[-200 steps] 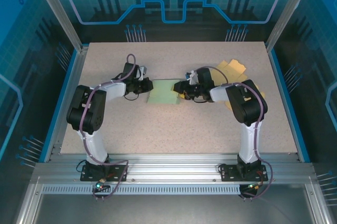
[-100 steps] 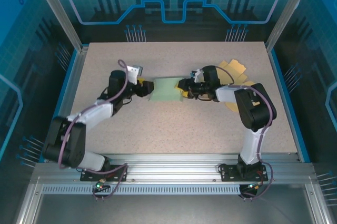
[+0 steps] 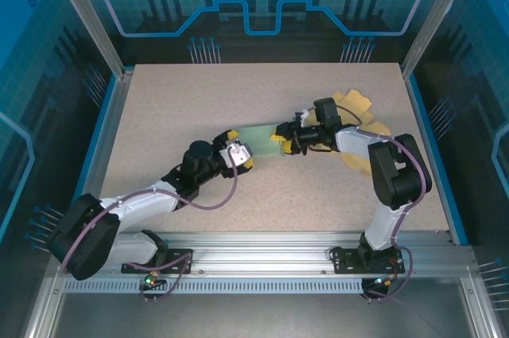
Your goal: Fold the paper box
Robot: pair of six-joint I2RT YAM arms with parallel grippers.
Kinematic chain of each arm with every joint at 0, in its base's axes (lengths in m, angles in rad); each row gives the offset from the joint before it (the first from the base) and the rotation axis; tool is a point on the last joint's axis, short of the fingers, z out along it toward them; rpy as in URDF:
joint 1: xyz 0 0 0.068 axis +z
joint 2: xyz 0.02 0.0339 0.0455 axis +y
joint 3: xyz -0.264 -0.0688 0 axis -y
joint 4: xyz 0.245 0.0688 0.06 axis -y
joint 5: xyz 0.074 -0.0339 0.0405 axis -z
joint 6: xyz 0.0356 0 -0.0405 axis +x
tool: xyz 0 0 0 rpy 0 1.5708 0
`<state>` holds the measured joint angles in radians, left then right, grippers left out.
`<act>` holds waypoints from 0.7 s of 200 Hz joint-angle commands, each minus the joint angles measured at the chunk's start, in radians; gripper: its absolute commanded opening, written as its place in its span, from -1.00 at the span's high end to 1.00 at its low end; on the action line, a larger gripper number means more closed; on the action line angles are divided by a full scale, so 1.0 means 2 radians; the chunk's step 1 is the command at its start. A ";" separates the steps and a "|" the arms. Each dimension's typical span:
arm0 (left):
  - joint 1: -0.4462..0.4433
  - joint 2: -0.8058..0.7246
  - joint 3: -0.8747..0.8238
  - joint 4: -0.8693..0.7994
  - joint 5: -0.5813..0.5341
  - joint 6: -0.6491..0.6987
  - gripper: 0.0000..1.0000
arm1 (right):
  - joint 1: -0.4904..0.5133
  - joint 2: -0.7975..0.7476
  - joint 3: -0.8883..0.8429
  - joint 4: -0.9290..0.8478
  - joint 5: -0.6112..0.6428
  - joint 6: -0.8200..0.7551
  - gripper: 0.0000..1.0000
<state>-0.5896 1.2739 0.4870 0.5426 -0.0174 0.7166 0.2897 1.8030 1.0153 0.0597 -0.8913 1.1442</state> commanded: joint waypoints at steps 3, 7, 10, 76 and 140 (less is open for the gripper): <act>-0.019 0.033 0.015 -0.016 -0.071 0.083 -0.63 | -0.008 -0.021 0.008 -0.043 -0.028 -0.009 0.17; -0.022 0.038 0.016 -0.013 -0.074 0.086 -0.63 | -0.007 -0.022 0.009 -0.049 -0.027 -0.012 0.17; -0.023 0.040 0.016 -0.011 -0.076 0.087 -0.63 | -0.008 -0.023 0.009 -0.053 -0.027 -0.014 0.17; -0.036 0.075 0.035 -0.001 -0.126 0.088 -0.60 | -0.011 -0.027 0.006 -0.062 -0.031 -0.020 0.17; -0.036 0.063 0.058 -0.047 -0.131 0.082 -0.17 | -0.014 -0.031 0.003 -0.086 -0.029 -0.043 0.11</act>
<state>-0.6651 1.4261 0.5499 0.4877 -0.2394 0.8787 0.2737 1.7729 1.0164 -0.0452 -0.9222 1.0954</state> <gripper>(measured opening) 0.635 0.435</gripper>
